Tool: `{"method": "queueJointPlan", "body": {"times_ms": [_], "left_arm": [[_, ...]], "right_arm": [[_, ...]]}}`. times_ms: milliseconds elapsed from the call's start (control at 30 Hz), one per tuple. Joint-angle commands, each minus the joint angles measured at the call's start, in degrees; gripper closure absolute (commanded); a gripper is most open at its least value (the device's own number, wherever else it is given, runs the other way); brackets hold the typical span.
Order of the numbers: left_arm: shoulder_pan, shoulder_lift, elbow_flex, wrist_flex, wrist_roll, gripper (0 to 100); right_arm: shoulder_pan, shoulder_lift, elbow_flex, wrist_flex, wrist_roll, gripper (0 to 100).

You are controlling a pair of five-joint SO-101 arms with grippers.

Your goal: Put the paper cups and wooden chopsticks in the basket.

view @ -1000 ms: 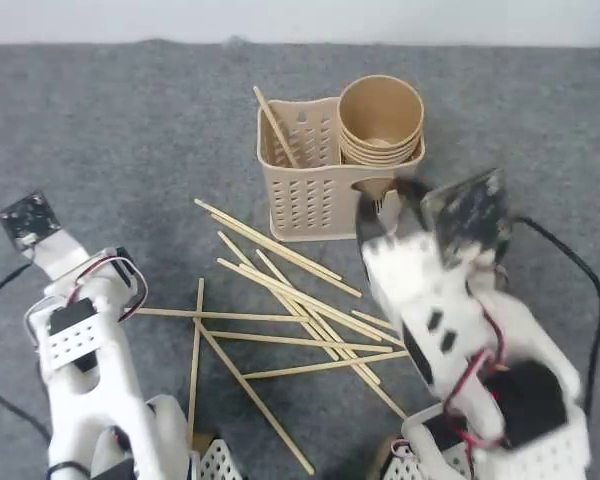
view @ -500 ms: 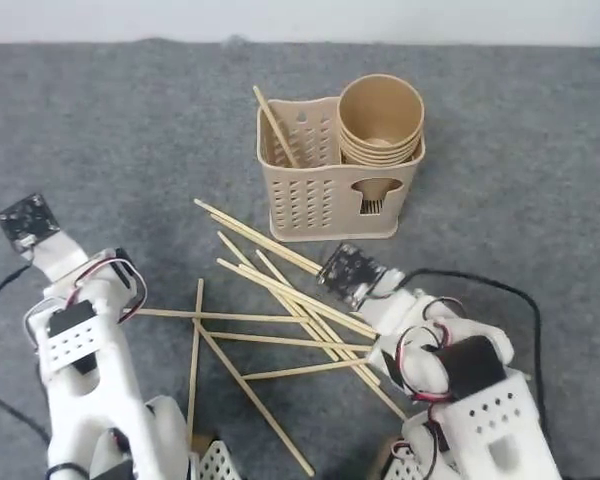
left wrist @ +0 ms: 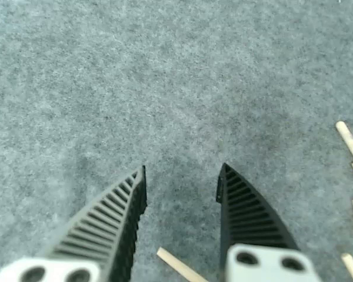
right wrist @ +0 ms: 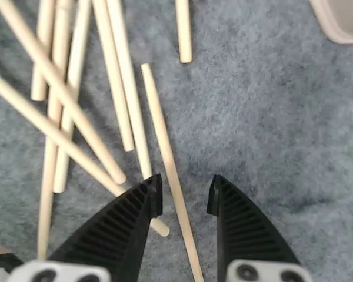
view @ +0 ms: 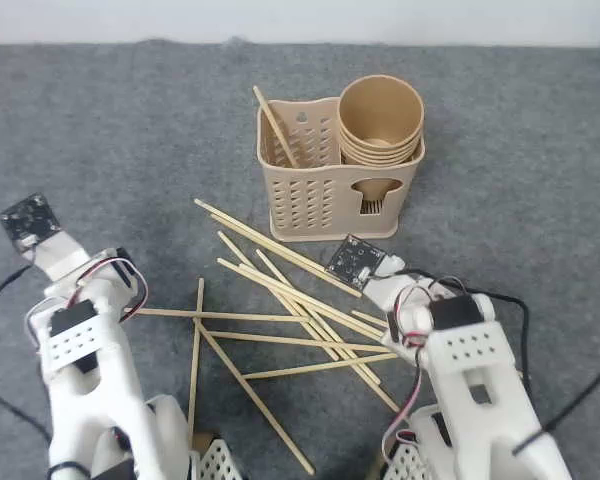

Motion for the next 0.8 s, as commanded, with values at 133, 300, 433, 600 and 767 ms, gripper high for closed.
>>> {"method": "queueJointPlan", "body": {"times_ms": [133,300,433,600,767], "left_arm": [[0.6,-1.8,-0.5,-1.4,0.2,82],[0.6,-1.8,-0.5,-1.5,0.2,82],[0.6,-1.8,-0.5,-1.5,0.2,82],[0.6,-1.8,-0.5,-1.5,0.2,82],[0.6,-1.8,-0.5,-1.5,0.2,82]], "right_arm": [[-2.5,9.2,-0.8,-2.7,1.9,86.4],[-3.2,11.4,-0.8,-8.5,1.9,86.4],[-3.3,13.3,-0.8,-10.9,2.0,86.4],[-3.3,15.5,-0.9,-10.9,5.6,86.5],[-3.3,20.0,-0.9,-10.9,8.3,89.3]]}}
